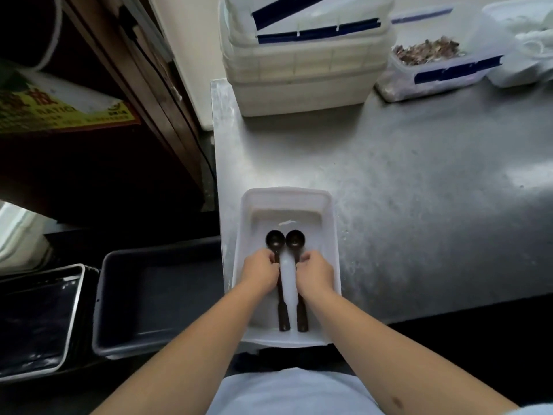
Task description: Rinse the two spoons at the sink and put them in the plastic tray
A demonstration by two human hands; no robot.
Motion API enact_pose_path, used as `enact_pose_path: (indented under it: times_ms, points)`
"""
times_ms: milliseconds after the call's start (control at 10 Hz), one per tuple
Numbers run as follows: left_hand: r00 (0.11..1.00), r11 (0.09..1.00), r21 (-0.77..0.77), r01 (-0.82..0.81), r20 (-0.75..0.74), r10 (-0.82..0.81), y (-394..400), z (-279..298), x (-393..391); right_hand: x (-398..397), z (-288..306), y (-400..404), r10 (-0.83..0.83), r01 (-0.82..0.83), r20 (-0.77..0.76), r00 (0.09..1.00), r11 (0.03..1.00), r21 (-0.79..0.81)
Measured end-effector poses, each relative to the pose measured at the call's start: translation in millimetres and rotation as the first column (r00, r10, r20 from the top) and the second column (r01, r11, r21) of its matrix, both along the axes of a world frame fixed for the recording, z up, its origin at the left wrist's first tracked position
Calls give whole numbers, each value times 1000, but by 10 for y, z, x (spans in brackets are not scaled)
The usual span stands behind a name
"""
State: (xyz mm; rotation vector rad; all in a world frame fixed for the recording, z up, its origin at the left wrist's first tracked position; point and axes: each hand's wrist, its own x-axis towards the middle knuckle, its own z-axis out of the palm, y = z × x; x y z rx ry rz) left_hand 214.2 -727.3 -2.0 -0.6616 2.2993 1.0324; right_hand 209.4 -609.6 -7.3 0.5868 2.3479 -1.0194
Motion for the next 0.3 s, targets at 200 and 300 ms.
enact_pose_path:
  times_ms: [200, 300]
  points:
    - [1000, 999, -48, 4, -21, -5, -12, 103, 29, 4, 72, -37, -51, 52, 45, 998, 999, -9]
    - [996, 996, -53, 67, -63, -70, -33, 205, 59, 32, 160, -77, -11, 11, 30, 999, 1000, -8]
